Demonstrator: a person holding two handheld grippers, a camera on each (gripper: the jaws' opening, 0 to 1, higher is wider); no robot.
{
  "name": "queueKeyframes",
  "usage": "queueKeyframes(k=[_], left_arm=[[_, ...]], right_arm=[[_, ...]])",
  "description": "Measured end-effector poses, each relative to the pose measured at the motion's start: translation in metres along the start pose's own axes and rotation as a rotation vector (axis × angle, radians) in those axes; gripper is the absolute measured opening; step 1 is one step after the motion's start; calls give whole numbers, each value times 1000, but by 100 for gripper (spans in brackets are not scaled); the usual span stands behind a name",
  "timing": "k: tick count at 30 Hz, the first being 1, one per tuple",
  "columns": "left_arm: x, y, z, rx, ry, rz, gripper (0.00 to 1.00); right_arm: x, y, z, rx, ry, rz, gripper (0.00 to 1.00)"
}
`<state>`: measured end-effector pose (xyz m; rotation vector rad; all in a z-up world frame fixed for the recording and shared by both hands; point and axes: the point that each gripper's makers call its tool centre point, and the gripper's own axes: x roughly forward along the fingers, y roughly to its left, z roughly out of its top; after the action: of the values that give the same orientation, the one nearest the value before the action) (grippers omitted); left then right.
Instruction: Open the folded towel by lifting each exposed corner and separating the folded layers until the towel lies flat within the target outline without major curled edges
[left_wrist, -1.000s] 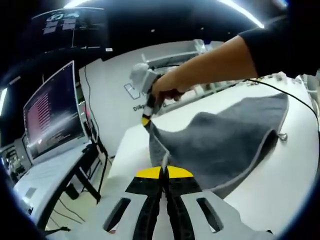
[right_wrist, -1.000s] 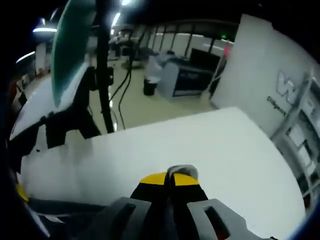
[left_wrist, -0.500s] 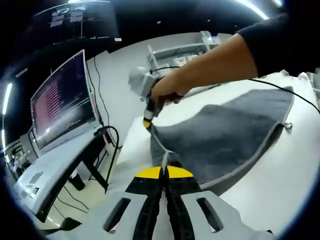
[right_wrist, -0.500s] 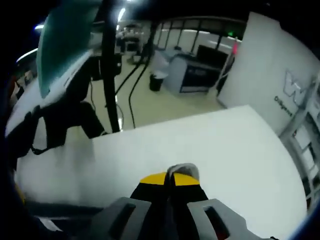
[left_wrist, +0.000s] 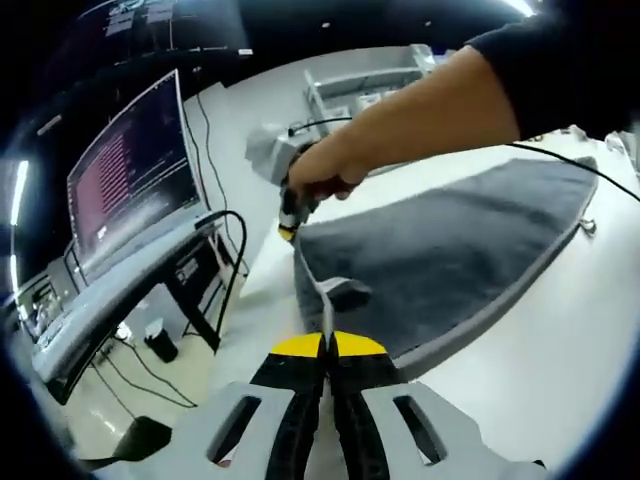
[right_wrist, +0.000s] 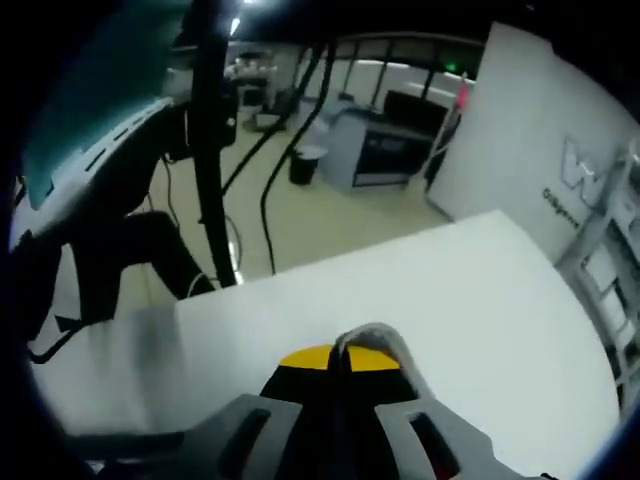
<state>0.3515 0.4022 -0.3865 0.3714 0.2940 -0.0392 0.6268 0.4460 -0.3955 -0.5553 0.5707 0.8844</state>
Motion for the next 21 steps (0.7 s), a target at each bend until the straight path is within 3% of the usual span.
queueKeyframes(k=[6,10,15,17,21], left_arm=[[0,8,-8,3,6,13,1],[0,10,-11,3,14,18,1],[-4,20,-9,-5,-1,59,3],[-6,30,-9,30,8,112,7],[-6,37,-15,45,30,147,14]], right_arm=[[9,10,-10,-6,12,-23,0],[12,7,-7,-1,9,-25,0],[13,11,-4,-42,-22,-17,6],[13,10,0,-45,-40,-11,9],[16,11,7,20,-66,41,20]])
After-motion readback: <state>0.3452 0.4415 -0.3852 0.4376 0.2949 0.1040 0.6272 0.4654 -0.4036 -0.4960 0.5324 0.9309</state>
